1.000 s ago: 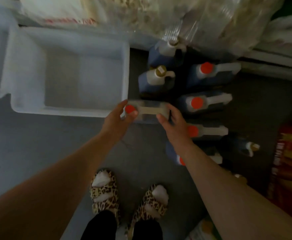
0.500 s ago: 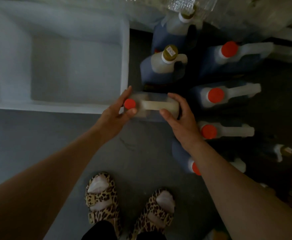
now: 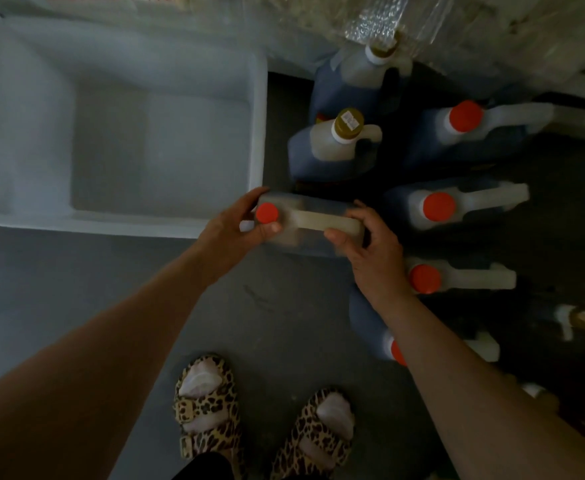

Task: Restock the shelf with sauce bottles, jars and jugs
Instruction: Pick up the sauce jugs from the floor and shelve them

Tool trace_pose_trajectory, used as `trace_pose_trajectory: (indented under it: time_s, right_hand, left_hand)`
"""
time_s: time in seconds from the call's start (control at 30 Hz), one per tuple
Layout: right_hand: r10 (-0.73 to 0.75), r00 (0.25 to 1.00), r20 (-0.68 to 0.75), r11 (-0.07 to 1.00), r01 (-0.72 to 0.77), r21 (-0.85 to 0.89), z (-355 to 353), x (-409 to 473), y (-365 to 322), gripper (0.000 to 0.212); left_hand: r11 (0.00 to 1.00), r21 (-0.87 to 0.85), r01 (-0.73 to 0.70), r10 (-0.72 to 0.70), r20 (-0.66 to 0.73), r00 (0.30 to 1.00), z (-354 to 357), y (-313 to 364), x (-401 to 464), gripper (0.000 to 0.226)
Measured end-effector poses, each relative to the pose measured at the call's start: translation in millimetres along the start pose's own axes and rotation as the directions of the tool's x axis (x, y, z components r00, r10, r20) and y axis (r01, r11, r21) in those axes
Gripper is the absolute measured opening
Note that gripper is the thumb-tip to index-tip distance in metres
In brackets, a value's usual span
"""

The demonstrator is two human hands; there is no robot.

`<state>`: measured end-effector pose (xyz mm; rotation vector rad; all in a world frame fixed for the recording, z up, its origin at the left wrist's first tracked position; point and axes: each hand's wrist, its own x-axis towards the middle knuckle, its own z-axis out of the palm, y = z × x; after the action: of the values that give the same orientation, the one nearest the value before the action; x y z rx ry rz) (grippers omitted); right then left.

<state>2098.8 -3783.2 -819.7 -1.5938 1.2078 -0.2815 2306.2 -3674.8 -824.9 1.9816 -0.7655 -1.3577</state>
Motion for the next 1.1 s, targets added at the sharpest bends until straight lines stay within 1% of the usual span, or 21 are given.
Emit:
trace_pose_trajectory:
  time_s: [0.1, 0.17, 0.23, 0.37, 0.4, 0.43, 0.47, 0.5, 0.53, 0.63, 0.73, 0.77, 0.83, 0.9, 0.93, 1.0, 1.03, 1.1]
  right_hand:
    - [0.043, 0.999, -0.029, 0.999, -0.044, -0.028, -3, -5, -7, 0.027]
    - [0.082, 0.997, -0.001, 0.996, -0.082, -0.031, -6, -11, -13, 0.029]
    - [0.102, 0.994, 0.034, 0.994, -0.101, -0.03, -9, -20, -23, 0.029]
    - [0.096, 0.994, 0.045, 0.993, -0.093, -0.079, -21, -39, -59, 0.025]
    - [0.099, 0.994, 0.048, 0.991, -0.094, -0.092, -27, -44, -73, 0.023]
    - [0.105, 0.993, 0.048, 0.99, -0.1, -0.102, -34, -49, -87, 0.023]
    - [0.111, 0.993, 0.043, 0.988, -0.106, -0.109, -41, -56, -103, 0.024]
    - [0.112, 0.993, 0.038, 0.988, -0.107, -0.113, -50, -61, -121, 0.024]
    - [0.107, 0.994, 0.033, 0.988, -0.103, -0.113, -60, -68, -141, 0.023]
    - [0.035, 0.999, -0.008, 0.982, -0.036, -0.185, -92, -81, -209, 0.02]
    - [0.013, 0.999, -0.049, 0.973, -0.024, -0.232, -129, -96, -285, 0.031]
    - [0.008, 0.997, -0.071, 0.968, -0.025, -0.25, -143, -102, -311, 0.037]
    - [-0.015, 0.993, -0.118, 0.958, -0.019, -0.287, -170, -117, -365, 0.052]
    - [-0.051, 0.983, -0.177, 0.958, -0.002, -0.286, -199, -141, -422, 0.062]
    - [-0.073, 0.975, -0.208, 0.959, 0.011, -0.284, -214, -154, -452, 0.065]
    - [-0.136, 0.955, -0.264, 0.953, 0.054, -0.298, -244, -177, -508, 0.064]
    - [-0.173, 0.938, -0.3, 0.947, 0.076, -0.311, -260, -189, -534, 0.063]
    - [-0.253, 0.902, -0.349, 0.931, 0.13, -0.341, -290, -207, -584, 0.065]
  left_hand:
    - [0.999, 0.031, 0.013, -0.014, 0.044, 0.999, -8, 10, 3, 0.075]
    - [0.996, 0.079, 0.03, -0.037, 0.09, 0.995, -14, 14, -1, 0.061]
    - [0.994, 0.097, 0.04, -0.05, 0.107, 0.993, -18, 17, -13, 0.048]
    - [0.997, -0.016, 0.077, -0.076, 0.057, 0.996, -27, 38, -47, 0.027]
    - [0.995, -0.042, 0.086, -0.084, 0.048, 0.995, -31, 46, -56, 0.028]
    - [0.994, -0.062, 0.085, -0.082, 0.042, 0.996, -34, 58, -66, 0.034]
    - [0.994, -0.073, 0.075, -0.072, 0.044, 0.996, -38, 71, -75, 0.046]
    - [0.993, -0.088, 0.073, -0.069, 0.045, 0.997, -42, 88, -85, 0.056]
    - [0.99, -0.114, 0.086, -0.081, 0.047, 0.996, -45, 103, -94, 0.059]
    - [0.985, -0.158, 0.073, -0.068, 0.038, 0.997, -64, 165, -125, 0.047]
    - [0.98, -0.196, 0.019, -0.011, 0.044, 0.999, -89, 232, -158, 0.051]
    - [0.981, -0.194, -0.001, 0.01, 0.044, 0.999, -99, 257, -172, 0.047]
    - [0.981, -0.186, -0.055, 0.066, 0.055, 0.996, -117, 305, -200, 0.042]
    - [0.976, -0.181, -0.12, 0.132, 0.054, 0.99, -139, 357, -231, 0.043]
    - [0.971, -0.181, -0.155, 0.168, 0.055, 0.984, -151, 383, -247, 0.044]
    - [0.958, -0.179, -0.225, 0.238, 0.055, 0.97, -174, 437, -281, 0.046]
    - [0.95, -0.168, -0.262, 0.274, 0.055, 0.96, -185, 465, -298, 0.043]
    - [0.92, -0.135, -0.368, 0.379, 0.063, 0.923, -206, 520, -327, 0.022]
